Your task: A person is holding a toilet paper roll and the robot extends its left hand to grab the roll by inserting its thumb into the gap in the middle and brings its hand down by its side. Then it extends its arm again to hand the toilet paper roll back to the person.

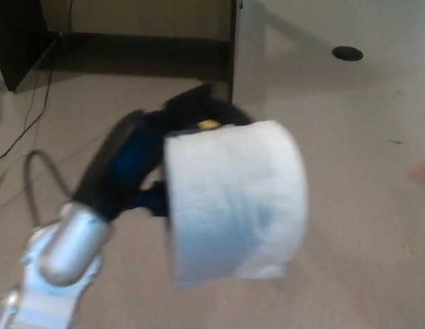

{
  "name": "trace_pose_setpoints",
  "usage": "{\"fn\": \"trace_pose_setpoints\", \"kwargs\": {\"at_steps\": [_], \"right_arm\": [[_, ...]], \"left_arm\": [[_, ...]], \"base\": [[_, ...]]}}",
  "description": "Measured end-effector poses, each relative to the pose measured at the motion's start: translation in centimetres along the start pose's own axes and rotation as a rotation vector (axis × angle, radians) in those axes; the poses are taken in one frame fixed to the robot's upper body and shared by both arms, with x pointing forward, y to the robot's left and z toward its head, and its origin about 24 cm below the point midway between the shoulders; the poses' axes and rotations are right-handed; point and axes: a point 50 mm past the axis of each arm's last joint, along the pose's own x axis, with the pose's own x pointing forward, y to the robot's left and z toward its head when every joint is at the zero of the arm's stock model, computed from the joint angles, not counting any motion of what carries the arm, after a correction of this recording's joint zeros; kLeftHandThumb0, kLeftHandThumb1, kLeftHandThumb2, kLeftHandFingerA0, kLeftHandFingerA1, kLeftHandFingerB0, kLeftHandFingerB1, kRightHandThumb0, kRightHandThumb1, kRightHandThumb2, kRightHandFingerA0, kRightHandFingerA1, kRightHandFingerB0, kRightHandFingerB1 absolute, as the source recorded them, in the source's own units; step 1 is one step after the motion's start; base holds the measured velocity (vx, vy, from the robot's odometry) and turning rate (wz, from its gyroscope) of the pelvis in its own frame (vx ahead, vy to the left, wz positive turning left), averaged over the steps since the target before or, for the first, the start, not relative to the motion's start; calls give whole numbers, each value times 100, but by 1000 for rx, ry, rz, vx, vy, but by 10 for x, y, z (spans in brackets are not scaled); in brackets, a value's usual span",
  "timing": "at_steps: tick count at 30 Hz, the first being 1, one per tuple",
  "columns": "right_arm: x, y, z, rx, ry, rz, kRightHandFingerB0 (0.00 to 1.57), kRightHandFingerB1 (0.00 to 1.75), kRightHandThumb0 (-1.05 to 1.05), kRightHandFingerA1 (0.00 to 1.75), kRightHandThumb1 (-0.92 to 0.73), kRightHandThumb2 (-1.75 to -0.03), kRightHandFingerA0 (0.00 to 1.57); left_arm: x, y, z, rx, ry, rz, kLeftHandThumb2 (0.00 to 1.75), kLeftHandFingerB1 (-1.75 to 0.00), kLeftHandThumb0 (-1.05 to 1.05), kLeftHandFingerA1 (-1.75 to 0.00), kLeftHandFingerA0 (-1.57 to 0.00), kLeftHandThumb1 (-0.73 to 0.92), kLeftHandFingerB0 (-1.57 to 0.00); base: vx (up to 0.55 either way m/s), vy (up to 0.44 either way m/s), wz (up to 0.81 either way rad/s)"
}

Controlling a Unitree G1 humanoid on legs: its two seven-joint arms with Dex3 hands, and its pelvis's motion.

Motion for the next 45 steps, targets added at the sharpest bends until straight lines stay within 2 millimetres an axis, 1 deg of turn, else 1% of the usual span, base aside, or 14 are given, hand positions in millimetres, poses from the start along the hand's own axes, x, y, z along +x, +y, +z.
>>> {"fn": "trace_pose_setpoints", "kwargs": {"at_steps": [1, 13, 14, 19, 23, 25, 27, 28, 32, 34, 36, 40, 42, 45], "right_arm": [[0, -1, 0, -1, 2, -1, 62, 42, -38, 58, -63, -60, 76], [0, -2, 1, -5, -1, -2, 62, 43, -36, 55, -63, -60, 76], [0, -2, 1, -5, -1, -2, 62, 43, -37, 57, -63, -60, 76], [1, -2, 1, -6, -2, -1, 63, 43, -36, 57, -63, -60, 78], [0, -2, 1, -7, -1, -1, 63, 43, -35, 57, -63, -60, 78], [0, -2, 1, -7, -1, -1, 63, 43, -35, 59, -63, -60, 79], [1, -2, 1, -7, -2, -1, 64, 44, -36, 61, -62, -59, 79], [1, -2, 1, -7, -2, -1, 65, 44, -36, 62, -62, -59, 78], [1, -2, 1, -7, -2, -1, 64, 44, -37, 60, -63, -59, 78], [0, -2, 1, -7, 0, 0, 64, 43, -36, 57, -63, -60, 77], [1, -2, 1, -7, -1, 0, 65, 43, -36, 57, -62, -59, 77], [2, -3, 4, -8, -7, 0, 64, 43, -37, 60, -63, -60, 79], [2, -3, 3, -8, -5, 3, 65, 43, -37, 60, -62, -59, 79], [1, -2, 2, -9, -2, 6, 66, 44, -37, 58, -62, -59, 78]], "left_arm": [[-10, 6, -11, 4, 46, 11, 77, -117, -3, -141, -95, 81, -74], [-143, 20, -109, -59, 592, 93, 78, -112, -2, -137, -93, 78, -75], [-150, 19, -114, -61, 624, 93, 74, -116, -3, -144, -81, 82, -71], [-199, 14, -139, -40, 834, 74, 65, -116, -5, -147, -69, 80, -69], [-241, 9, -153, 7, 1009, 29, 64, -106, -8, -146, -68, 81, -72], [-259, 6, -157, 35, 1082, 2, 66, -95, -9, -132, -74, 78, -78], [-275, 4, -160, 70, 1149, -35, 64, -93, -7, -130, -74, 79, -77], [-282, 3, -161, 87, 1174, -53, 64, -107, -10, -138, -75, 79, -73], [-305, 4, -162, 160, 1245, -120, 63, -119, -10, -145, -71, 77, -65], [-313, 7, -162, 188, 1264, -138, 65, -101, -10, -136, -76, 80, -75], [-315, 9, -162, 221, 1259, -143, 65, -109, -10, -140, -74, 81, -72], [-310, 12, -163, 254, 1210, -117, 65, -103, -11, -135, -75, 82, -74], [-304, 13, -162, 258, 1167, -96, 68, -119, -5, -145, -70, 83, -70], [-287, 17, -162, 248, 1082, -57, 72, -119, -7, -143, -78, 83, -71]], "base": [[0, 0, 0], [0, 0, 0], [0, 0, 0], [0, 0, 0], [0, 0, 0], [0, 0, 0], [0, 0, 0], [0, 0, 0], [0, 0, 0], [0, 0, 0], [0, 0, 0], [0, 0, 0], [0, 0, 0], [0, 0, 0]]}}
